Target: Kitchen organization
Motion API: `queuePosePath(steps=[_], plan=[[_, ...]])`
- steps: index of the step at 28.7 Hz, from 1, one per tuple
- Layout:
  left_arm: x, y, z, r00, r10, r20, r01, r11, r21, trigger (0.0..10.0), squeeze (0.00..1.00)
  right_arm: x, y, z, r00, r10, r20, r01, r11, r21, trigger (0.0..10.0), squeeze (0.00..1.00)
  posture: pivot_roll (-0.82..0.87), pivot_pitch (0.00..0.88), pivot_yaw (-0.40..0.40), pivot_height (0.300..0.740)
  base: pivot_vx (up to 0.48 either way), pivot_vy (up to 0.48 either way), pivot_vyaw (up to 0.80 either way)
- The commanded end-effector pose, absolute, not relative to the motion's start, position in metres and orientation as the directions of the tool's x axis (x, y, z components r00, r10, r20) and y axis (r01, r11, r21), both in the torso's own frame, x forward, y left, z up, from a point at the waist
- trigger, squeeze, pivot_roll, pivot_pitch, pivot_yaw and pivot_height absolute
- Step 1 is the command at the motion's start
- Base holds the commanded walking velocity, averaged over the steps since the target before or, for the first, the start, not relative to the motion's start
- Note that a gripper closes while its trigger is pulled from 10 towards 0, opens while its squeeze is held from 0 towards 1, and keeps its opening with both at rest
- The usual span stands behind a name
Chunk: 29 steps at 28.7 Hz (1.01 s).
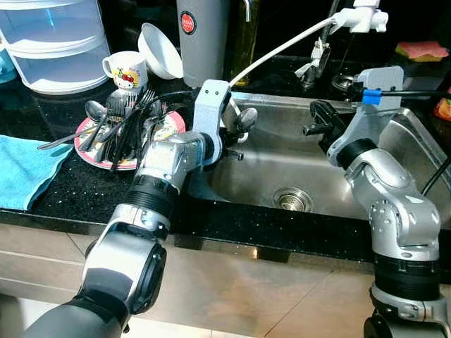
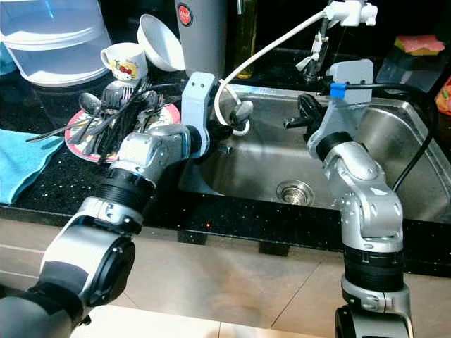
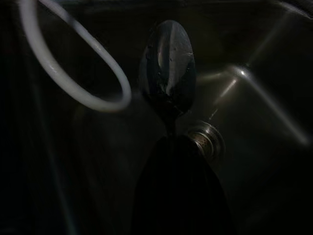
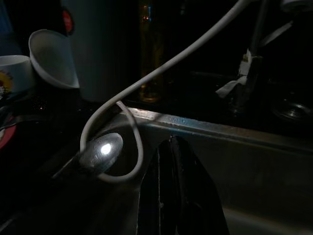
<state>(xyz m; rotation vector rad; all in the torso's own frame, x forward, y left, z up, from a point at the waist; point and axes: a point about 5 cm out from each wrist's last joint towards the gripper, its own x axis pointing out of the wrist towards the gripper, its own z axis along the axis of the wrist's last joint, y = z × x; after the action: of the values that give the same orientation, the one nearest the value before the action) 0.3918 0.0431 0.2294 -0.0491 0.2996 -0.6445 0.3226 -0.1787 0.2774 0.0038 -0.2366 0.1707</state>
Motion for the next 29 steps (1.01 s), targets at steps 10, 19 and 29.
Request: queuePosePath(steps=[10, 19, 29], plan=[[0.394, 0.035, 0.23, 0.754, -0.636, -0.166, 0.614, 0.771, -0.169, 10.0, 1.0, 0.319, -0.165, 0.275, 0.946, 0.205, 0.249, -0.21, 0.978, -0.009, 10.0, 0.0, 0.02, 0.094, 0.02, 0.74, 0.0, 0.0, 0.0], [0.393, 0.041, 0.238, 0.778, -0.624, -0.076, 0.612, 0.78, -0.129, 10.0, 0.4, 0.318, -0.161, 0.276, 0.943, 0.21, 0.258, -0.218, 0.976, 0.001, 10.0, 0.0, 0.03, 0.097, 0.023, 0.74, 0.0, 0.0, 0.0], [0.388, 0.055, 0.256, 0.86, -0.502, -0.086, 0.501, 0.865, -0.038, 10.0, 0.0, 0.317, -0.159, 0.276, 0.941, 0.209, 0.267, -0.218, 0.976, 0.006, 10.0, 0.0, 0.03, 0.099, 0.023, 0.74, 0.0, 0.0, 0.0]])
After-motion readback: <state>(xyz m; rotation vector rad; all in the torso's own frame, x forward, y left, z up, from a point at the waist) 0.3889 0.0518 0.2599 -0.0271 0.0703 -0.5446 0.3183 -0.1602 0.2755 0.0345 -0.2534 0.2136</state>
